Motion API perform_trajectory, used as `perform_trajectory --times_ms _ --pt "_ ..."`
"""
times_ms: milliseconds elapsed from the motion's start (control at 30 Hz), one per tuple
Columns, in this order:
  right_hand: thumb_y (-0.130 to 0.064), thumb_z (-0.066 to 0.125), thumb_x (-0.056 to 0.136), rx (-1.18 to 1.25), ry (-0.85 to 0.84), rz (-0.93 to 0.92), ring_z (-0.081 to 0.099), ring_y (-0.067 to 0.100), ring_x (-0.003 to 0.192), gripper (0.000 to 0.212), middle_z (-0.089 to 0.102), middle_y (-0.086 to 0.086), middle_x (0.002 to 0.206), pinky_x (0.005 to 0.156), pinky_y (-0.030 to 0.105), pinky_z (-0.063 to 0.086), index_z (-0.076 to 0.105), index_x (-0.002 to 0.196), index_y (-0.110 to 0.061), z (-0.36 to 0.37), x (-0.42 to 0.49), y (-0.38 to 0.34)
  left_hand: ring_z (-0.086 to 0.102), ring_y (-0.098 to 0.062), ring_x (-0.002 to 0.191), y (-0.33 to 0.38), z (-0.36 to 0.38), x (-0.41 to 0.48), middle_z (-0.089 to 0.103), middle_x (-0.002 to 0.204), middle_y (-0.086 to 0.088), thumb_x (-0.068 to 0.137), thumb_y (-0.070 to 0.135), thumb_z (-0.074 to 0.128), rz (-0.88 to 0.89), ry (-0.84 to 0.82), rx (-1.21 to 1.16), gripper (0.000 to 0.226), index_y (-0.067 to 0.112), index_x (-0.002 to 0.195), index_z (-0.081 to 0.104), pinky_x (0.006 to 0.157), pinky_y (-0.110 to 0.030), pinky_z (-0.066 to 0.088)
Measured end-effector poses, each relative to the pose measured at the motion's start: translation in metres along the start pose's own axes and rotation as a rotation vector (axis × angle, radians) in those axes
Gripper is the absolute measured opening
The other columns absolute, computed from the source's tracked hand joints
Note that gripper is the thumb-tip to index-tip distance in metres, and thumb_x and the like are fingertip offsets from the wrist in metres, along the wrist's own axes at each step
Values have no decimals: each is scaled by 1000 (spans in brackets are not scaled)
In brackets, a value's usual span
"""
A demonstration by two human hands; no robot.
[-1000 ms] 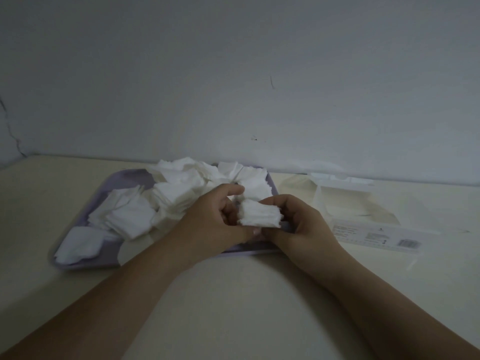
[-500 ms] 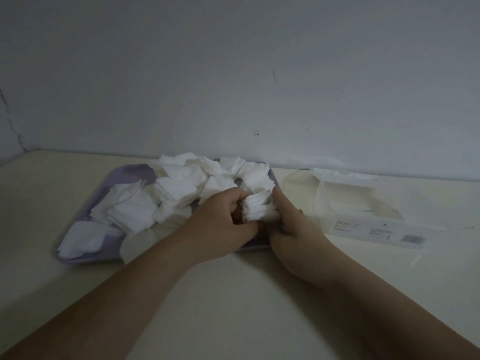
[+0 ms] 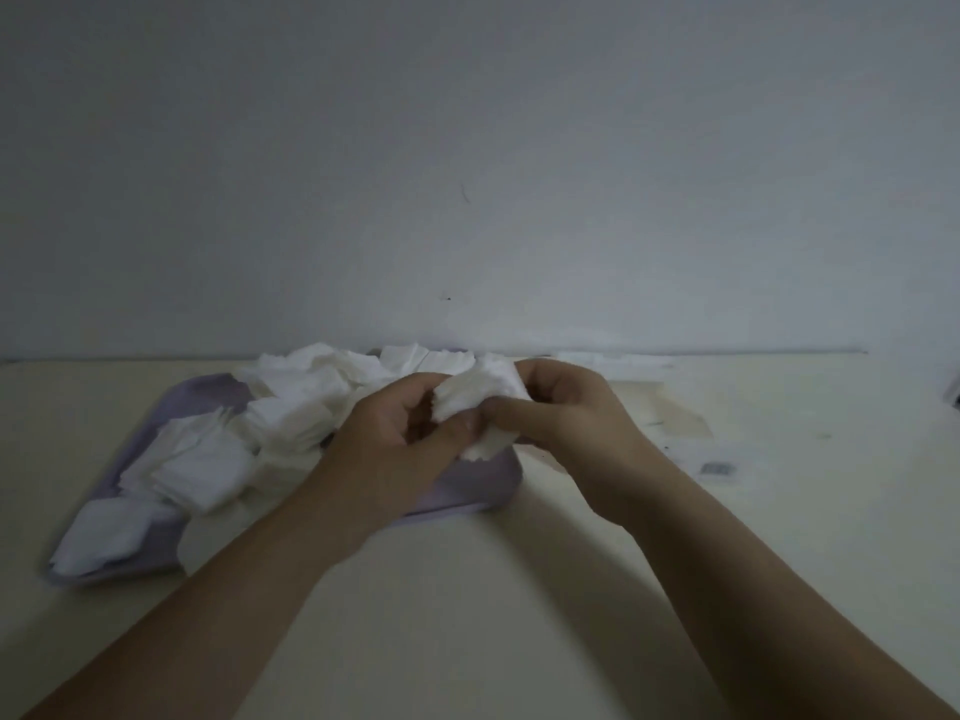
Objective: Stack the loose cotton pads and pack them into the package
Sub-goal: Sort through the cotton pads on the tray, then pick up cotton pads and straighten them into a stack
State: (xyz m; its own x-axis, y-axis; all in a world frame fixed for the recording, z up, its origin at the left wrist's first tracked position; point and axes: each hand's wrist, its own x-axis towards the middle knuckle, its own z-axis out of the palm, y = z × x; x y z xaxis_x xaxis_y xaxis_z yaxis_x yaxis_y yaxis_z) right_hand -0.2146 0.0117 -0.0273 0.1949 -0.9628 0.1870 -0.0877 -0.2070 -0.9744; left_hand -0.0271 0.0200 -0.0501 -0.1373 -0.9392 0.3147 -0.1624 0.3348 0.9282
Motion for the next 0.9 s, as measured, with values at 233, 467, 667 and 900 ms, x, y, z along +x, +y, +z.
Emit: perform_trajectory --times_ms 233,467,667,900 --pt "-20 73 84 -186 485 -55 68 13 84 44 69 0 102 76 34 59 59 126 -23 -45 6 -4 67 -1 96 6 47 28 72 109 13 92 18 72 20 -36 322 30 25 121 68 91 -22 49" --pt "-38 67 88 -754 476 176 62 25 98 47 65 1 114 76 33 44 52 129 -21 -77 10 15 55 7 118 -4 84 44 54 135 26 97 43 60 85 -266 657 30 42 127 65 101 -14 43" --pt "-28 67 85 -937 437 198 58 26 85 34 58 0 98 70 36 47 47 112 -22 -66 10 15 61 4 102 -13 80 35 57 119 25 89 70 50 183 -185 751 30 56 111 64 84 -33 55" --pt "-31 86 73 -782 344 134 64 18 93 43 63 -5 100 78 30 52 66 111 -23 -68 11 9 56 6 116 -25 71 19 64 123 19 90 17 68 291 -139 514 37 23 126 70 99 -5 36"
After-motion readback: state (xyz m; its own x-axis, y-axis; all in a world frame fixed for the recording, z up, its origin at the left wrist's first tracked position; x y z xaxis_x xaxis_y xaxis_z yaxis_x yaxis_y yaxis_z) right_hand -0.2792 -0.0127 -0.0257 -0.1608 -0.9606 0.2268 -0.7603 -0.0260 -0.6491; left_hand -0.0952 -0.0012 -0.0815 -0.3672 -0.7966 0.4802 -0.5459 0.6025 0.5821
